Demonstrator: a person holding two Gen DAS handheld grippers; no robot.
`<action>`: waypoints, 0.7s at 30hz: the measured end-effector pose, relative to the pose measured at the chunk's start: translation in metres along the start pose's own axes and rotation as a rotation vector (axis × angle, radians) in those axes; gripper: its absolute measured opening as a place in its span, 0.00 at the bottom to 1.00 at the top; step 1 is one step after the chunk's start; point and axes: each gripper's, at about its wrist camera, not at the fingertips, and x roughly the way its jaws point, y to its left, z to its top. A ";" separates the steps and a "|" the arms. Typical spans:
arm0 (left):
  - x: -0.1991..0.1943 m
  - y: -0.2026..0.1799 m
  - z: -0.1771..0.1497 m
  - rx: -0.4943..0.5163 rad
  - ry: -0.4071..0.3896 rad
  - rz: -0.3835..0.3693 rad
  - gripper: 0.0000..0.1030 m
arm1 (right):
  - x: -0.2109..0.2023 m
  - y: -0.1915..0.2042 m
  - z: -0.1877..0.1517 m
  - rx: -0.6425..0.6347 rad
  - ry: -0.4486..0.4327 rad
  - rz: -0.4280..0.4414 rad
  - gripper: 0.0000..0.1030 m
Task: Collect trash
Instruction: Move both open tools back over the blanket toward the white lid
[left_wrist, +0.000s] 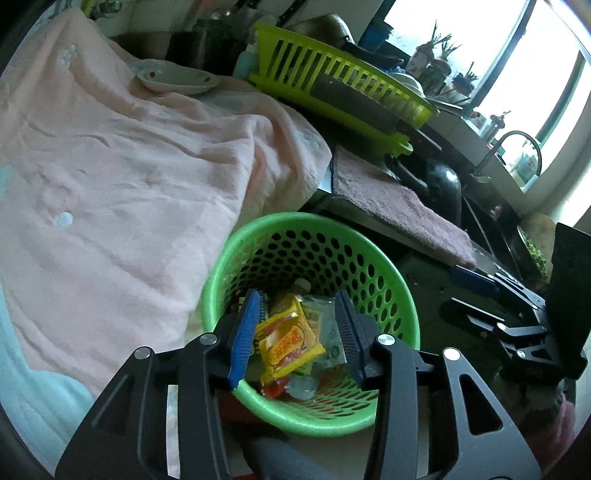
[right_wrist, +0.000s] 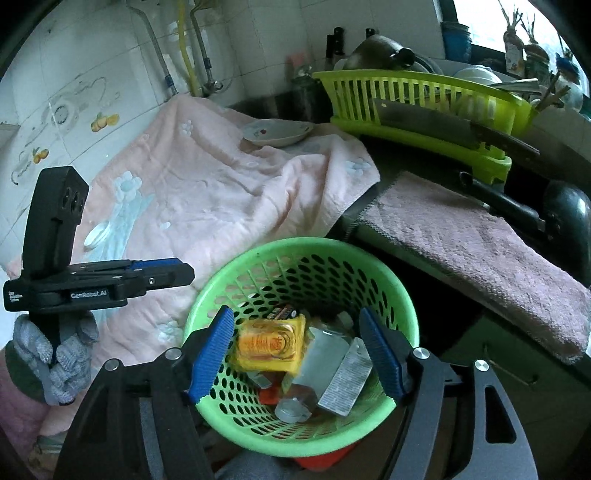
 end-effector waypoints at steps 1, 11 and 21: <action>-0.003 0.001 0.000 0.000 -0.004 0.003 0.43 | 0.001 0.003 0.001 -0.006 -0.001 0.003 0.66; -0.055 0.032 -0.008 -0.030 -0.070 0.100 0.49 | 0.012 0.040 0.015 -0.069 -0.001 0.051 0.70; -0.125 0.100 -0.024 -0.134 -0.158 0.256 0.50 | 0.045 0.107 0.036 -0.178 0.030 0.144 0.74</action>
